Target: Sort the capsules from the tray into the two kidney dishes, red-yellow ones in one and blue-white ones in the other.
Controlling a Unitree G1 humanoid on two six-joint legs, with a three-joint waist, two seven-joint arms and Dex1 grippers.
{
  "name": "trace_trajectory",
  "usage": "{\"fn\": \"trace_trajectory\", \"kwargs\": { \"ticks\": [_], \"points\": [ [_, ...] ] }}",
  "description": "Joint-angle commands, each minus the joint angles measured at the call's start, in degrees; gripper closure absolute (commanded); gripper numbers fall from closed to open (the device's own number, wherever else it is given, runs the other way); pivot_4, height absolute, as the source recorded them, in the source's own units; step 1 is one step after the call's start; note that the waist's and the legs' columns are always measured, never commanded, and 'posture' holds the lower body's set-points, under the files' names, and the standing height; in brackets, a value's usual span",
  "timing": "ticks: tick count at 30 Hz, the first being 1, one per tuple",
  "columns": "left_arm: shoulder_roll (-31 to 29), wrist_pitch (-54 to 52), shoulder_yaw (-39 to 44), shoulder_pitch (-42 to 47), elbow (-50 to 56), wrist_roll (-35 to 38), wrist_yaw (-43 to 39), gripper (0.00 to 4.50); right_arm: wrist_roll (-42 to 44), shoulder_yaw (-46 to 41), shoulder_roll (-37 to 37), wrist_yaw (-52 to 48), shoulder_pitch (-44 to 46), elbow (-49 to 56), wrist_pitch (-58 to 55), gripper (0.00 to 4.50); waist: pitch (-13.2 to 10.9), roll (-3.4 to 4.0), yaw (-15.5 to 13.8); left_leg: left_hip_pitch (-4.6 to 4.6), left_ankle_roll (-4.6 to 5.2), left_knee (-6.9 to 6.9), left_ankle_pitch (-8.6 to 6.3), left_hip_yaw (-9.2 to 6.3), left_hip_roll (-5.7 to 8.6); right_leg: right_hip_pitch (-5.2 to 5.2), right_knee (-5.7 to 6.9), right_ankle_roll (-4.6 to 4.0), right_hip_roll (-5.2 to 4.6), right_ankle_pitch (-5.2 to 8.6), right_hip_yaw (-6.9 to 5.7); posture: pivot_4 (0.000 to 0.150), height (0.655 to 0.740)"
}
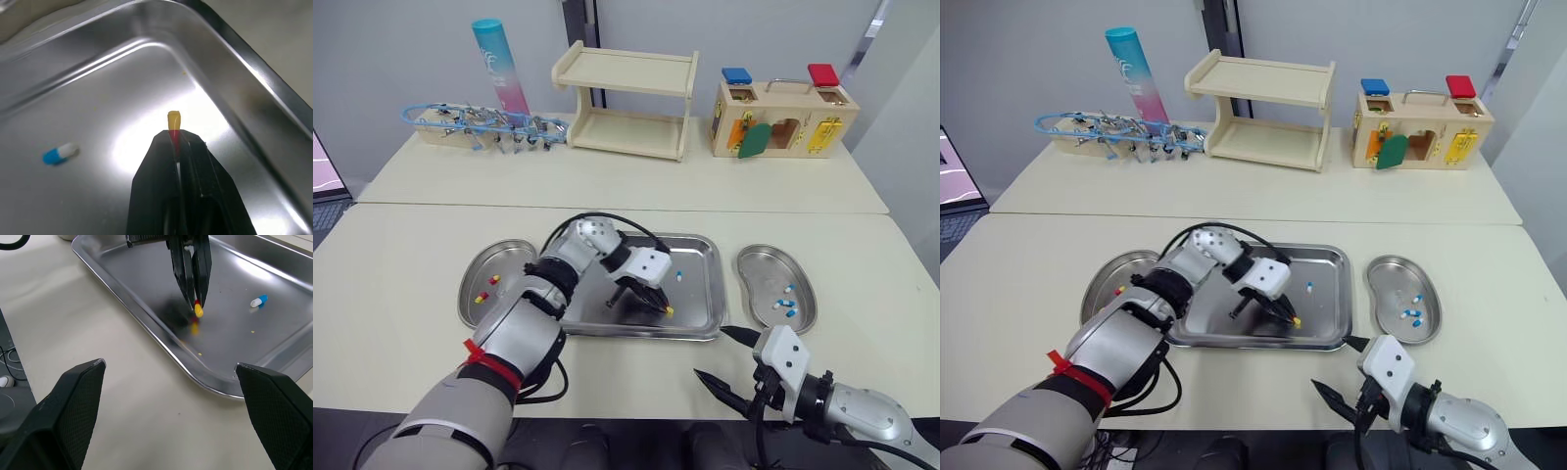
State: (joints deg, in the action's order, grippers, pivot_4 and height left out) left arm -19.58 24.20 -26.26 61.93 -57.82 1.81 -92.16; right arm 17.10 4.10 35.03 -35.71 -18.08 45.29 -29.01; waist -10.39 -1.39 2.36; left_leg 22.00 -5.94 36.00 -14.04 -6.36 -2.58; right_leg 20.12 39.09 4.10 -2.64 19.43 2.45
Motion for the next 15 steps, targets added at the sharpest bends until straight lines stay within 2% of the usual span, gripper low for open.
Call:
{"fn": "trace_trajectory", "kwargs": {
  "ticks": [1, 6, 9, 12, 15],
  "points": [
    [-6.22, -11.63, 6.57, -4.13, 15.35, 7.05, 0.09, 4.45, 0.56, 1.17, 0.44, -2.13, 2.57, -0.97, 2.26, 0.00, -0.01, 0.02, 0.09, 0.01, 0.00, 0.00, 0.00, 0.00, 0.00, 0.00, -0.01, 0.00, 0.00, 0.00, 0.00, 0.150, 0.7400],
    [-21.20, -37.60, 19.59, -20.78, 45.11, 15.22, 8.85, 4.45, 0.26, 3.27, 1.27, -5.84, 8.67, -5.01, 4.40, 0.00, -0.08, 0.15, 1.72, -0.05, 0.00, -0.08, 0.00, 0.01, -0.12, 0.04, 0.01, -0.02, 0.04, 0.01, 0.05, 0.150, 0.7400],
    [-28.39, -52.63, 31.97, -33.57, 59.35, 22.34, 16.43, 4.45, 0.47, 4.46, 1.16, -7.84, 12.67, -7.68, 5.38, 0.00, -0.14, 0.24, 1.95, -0.07, 0.00, -0.10, 0.00, 0.01, -0.14, 0.02, 0.02, -0.04, 0.03, 0.02, 0.04, 0.150, 0.7400],
    [-31.43, -63.18, 42.95, -42.56, 67.31, 26.95, 23.63, 4.45, 0.98, 5.20, 0.98, -9.68, 15.51, -9.69, 6.13, 0.00, -0.17, 0.22, 0.96, -0.04, 0.00, -0.06, 0.00, -0.02, -0.14, 0.02, 0.04, -0.04, 0.02, 0.02, -0.01, 0.150, 0.7400],
    [-30.79, -69.09, 55.32, -53.66, 74.06, 27.70, 31.21, 4.45, 1.70, 5.67, 0.94, -12.05, 18.52, -11.85, 7.06, 0.00, -0.19, 0.20, 0.01, -0.08, -0.01, -0.04, 0.00, 0.02, -0.11, 0.00, 0.02, -0.03, -0.02, 0.02, 0.01, 0.150, 0.7400]
  ]
}}
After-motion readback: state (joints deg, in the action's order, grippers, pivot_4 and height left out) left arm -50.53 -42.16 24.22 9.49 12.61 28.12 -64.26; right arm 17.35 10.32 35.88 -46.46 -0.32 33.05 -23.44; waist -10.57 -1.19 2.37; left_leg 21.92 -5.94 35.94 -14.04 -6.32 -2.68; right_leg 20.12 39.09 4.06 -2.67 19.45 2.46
